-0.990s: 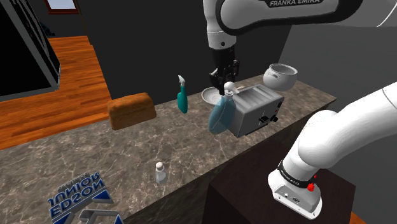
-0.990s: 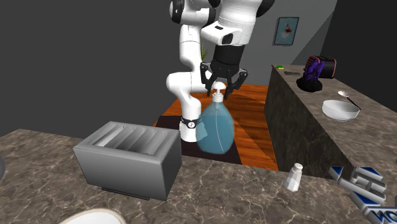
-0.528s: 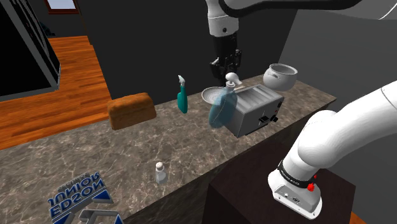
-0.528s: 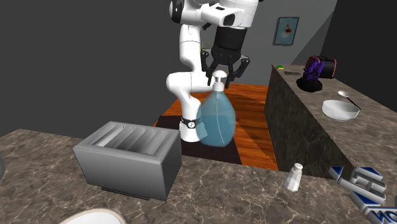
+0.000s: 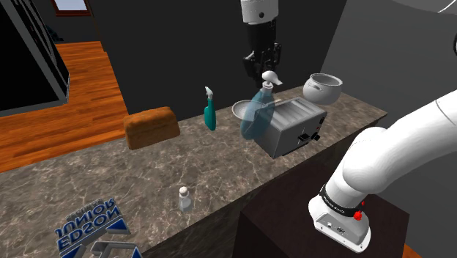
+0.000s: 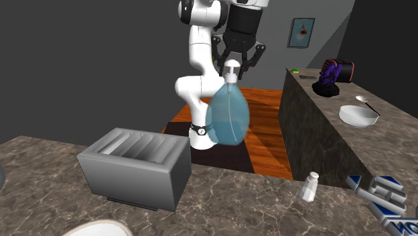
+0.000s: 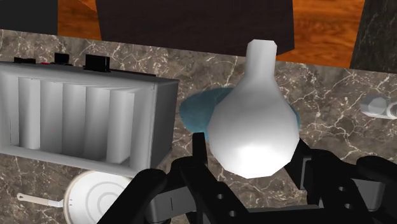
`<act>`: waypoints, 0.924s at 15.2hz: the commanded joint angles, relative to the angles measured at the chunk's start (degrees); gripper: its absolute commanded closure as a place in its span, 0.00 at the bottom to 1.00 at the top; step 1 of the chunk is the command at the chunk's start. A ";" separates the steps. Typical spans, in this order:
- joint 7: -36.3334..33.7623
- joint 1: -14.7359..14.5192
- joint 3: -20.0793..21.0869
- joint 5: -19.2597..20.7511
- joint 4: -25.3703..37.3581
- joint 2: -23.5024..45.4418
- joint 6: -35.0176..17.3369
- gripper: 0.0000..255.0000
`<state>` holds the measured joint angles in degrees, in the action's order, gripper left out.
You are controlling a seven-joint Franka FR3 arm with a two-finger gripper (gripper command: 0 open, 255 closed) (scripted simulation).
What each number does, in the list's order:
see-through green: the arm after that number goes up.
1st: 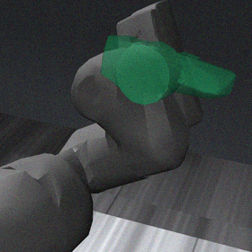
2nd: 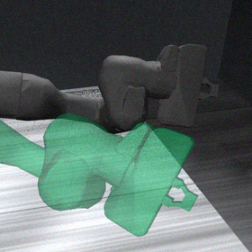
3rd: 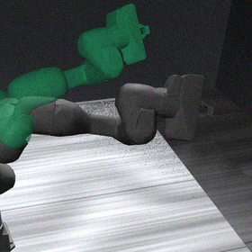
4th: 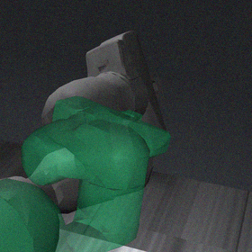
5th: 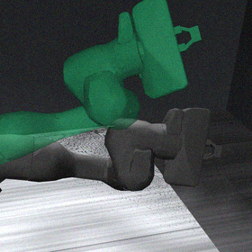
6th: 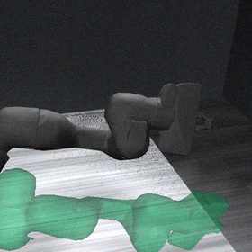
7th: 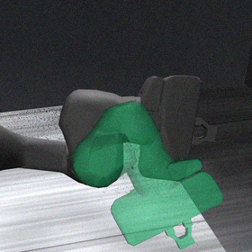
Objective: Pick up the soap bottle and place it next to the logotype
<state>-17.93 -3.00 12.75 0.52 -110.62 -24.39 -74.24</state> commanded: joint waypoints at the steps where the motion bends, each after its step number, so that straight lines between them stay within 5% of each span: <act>1: 0.08 0.10 -0.02 0.16 2.37 0.64 1.73 1.00; 14: 0.14 0.52 0.35 1.10 17.43 5.45 12.07 1.00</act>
<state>-17.71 -2.49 13.00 1.57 -94.54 -19.38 -63.09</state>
